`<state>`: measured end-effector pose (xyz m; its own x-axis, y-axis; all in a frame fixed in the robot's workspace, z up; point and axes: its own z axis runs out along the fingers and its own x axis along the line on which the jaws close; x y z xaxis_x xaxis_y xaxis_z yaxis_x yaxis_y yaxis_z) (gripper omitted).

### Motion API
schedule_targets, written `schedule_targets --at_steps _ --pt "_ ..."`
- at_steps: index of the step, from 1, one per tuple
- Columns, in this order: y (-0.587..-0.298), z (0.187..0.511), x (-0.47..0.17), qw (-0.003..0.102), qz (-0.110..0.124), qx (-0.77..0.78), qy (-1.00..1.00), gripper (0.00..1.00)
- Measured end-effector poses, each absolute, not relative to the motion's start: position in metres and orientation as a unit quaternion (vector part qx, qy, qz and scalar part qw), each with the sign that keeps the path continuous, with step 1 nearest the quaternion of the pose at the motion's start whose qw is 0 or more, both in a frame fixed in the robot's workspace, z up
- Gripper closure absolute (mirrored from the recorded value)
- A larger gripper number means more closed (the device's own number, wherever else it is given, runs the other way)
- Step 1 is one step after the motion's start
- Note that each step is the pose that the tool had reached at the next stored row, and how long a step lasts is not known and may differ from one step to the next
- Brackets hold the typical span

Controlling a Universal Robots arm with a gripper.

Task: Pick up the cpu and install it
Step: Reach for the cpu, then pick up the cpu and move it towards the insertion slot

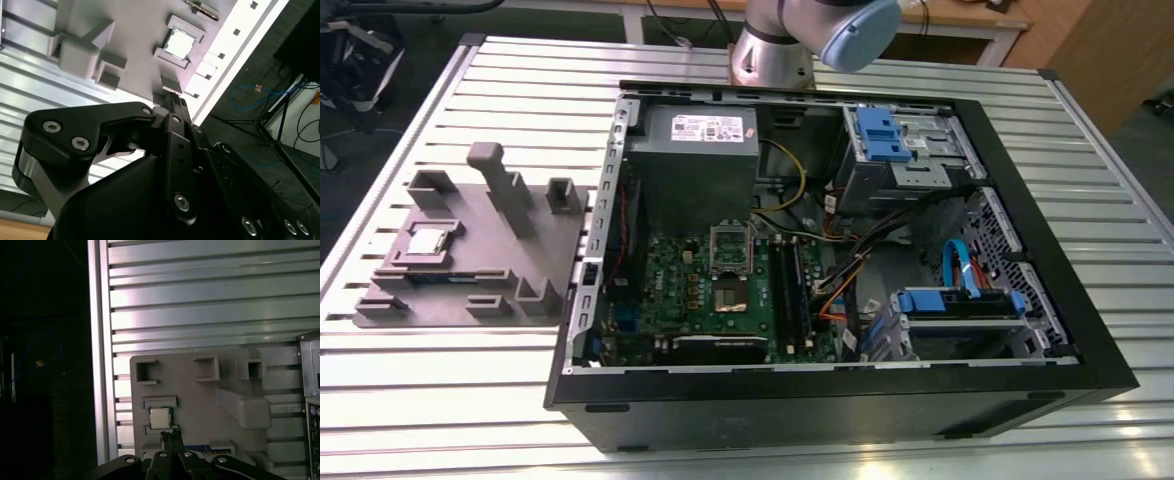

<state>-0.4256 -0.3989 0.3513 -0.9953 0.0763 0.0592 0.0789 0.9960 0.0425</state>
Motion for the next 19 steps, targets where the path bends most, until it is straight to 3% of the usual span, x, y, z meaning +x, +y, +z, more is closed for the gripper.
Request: schedule_targets --at_steps 17,19 --pt "-0.3989 0.3513 -0.4305 0.029 -0.022 -0.039 -0.999 0.90" --pt "-0.3989 0.3513 -0.4305 0.029 -0.022 -0.039 -0.999 0.84"
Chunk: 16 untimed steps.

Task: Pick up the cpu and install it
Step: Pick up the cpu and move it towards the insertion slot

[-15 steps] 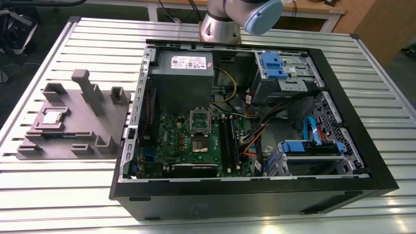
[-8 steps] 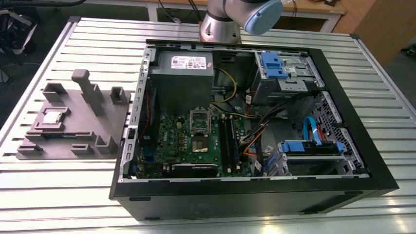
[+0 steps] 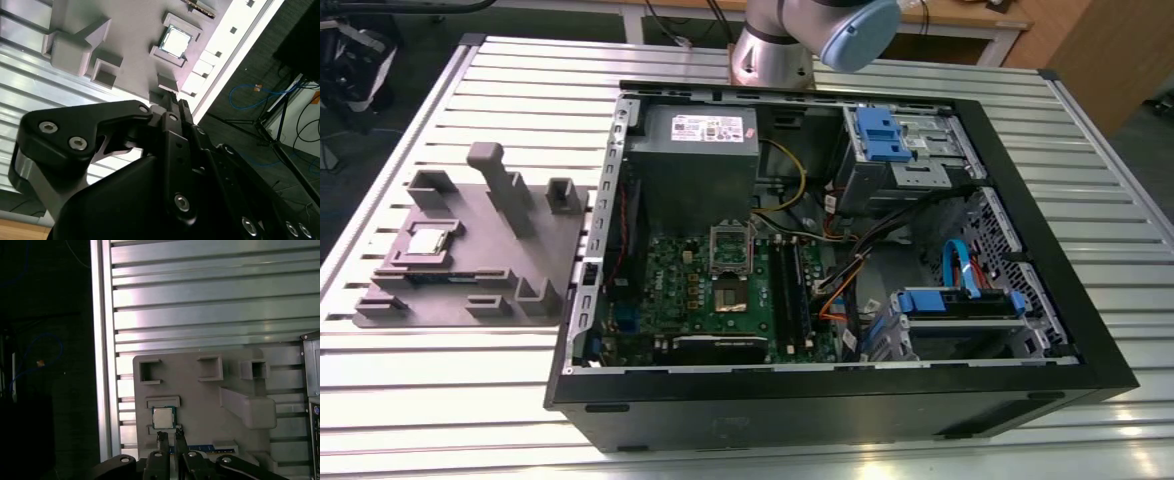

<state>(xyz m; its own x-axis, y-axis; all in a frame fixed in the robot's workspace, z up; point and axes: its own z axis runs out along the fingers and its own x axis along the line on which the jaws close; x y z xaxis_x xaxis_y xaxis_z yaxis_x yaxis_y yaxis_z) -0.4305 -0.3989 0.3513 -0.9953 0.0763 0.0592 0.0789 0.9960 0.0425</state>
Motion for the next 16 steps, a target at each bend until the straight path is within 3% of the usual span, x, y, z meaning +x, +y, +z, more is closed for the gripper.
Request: schedule_targets --at_steps 1,6,11,12,16 --pt "-0.3989 0.3513 -0.4306 0.029 -0.022 -0.039 -0.999 0.84" --pt "-0.3989 0.3513 -0.4306 0.029 -0.022 -0.039 -0.999 0.59" --pt "-0.3989 0.3513 -0.4307 0.029 -0.022 -0.039 -0.999 0.48" --pt "-0.3989 0.3513 -0.4307 0.029 -0.022 -0.039 -0.999 0.41" --pt "-0.3990 0.3512 -0.4308 0.029 -0.022 -0.038 -0.999 0.41"
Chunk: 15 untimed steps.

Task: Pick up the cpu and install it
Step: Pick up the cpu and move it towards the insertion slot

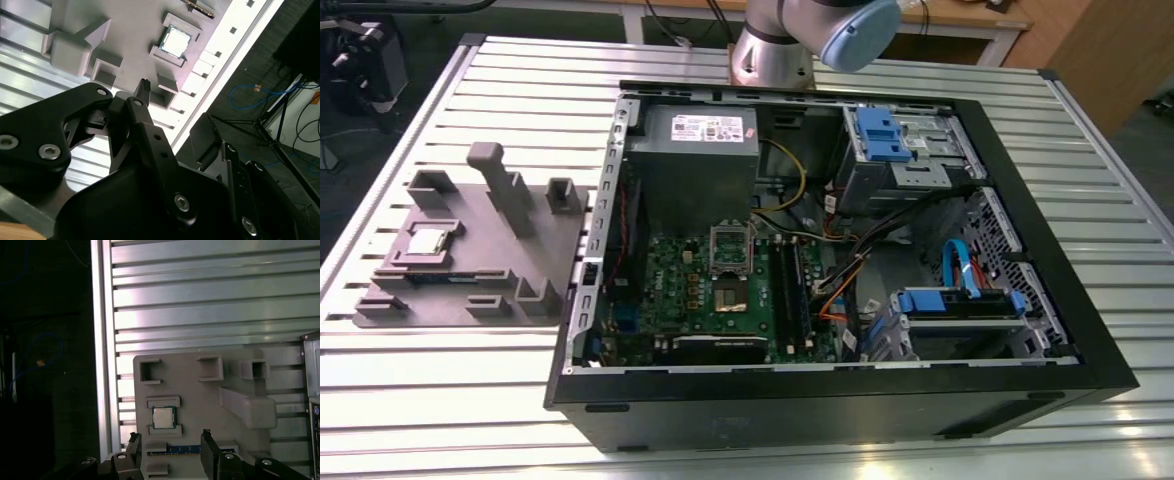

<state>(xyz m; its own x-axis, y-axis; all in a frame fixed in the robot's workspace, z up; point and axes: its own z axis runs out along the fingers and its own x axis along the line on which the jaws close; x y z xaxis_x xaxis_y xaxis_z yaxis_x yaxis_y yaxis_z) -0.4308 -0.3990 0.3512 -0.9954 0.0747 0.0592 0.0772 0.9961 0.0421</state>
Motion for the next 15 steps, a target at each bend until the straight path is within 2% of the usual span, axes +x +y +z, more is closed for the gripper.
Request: schedule_targets --at_steps 15 --pt "-0.3989 0.3511 -0.4309 0.028 -0.022 -0.036 -0.999 0.41"
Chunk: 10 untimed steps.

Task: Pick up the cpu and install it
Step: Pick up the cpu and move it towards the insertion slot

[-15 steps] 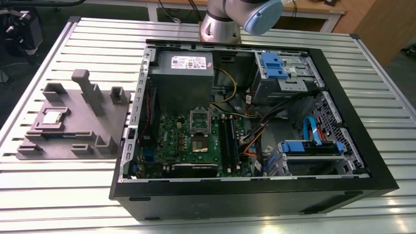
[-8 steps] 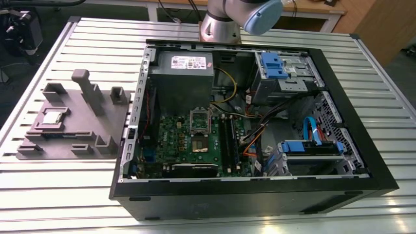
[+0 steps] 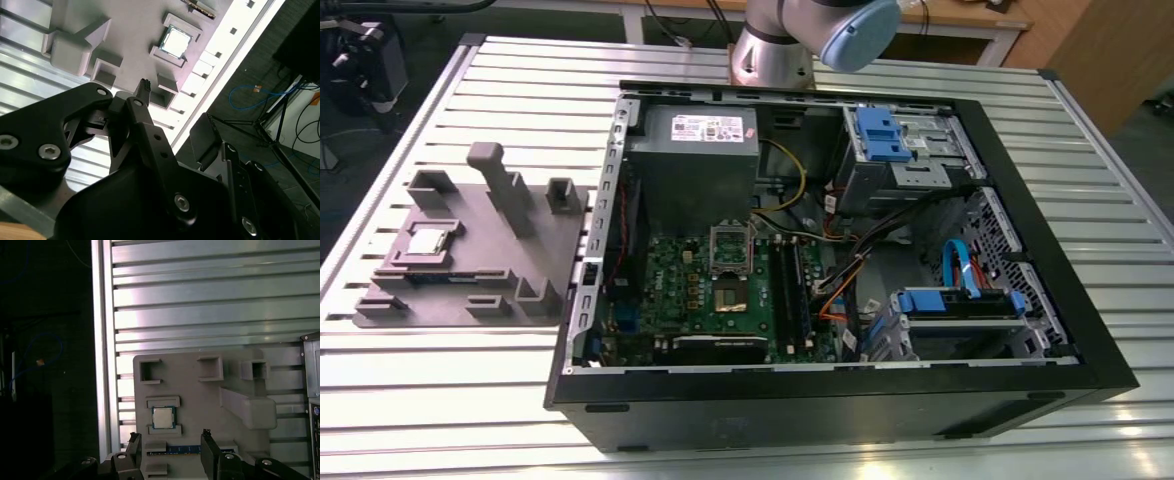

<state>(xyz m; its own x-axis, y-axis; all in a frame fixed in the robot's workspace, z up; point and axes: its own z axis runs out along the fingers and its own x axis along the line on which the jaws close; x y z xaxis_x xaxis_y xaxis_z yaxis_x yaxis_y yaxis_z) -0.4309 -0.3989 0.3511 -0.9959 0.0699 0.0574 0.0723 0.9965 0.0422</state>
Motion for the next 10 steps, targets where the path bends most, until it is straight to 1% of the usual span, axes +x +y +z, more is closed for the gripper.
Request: schedule_targets --at_steps 6,8,10 --pt "-0.3989 0.3502 -0.4320 0.028 -0.021 -0.011 -0.999 0.41" --pt "-0.3989 0.3498 -0.4349 0.026 -0.021 -0.011 -0.999 0.41" --pt "-0.3989 0.3492 -0.4392 0.020 -0.022 -0.010 -1.000 0.41"
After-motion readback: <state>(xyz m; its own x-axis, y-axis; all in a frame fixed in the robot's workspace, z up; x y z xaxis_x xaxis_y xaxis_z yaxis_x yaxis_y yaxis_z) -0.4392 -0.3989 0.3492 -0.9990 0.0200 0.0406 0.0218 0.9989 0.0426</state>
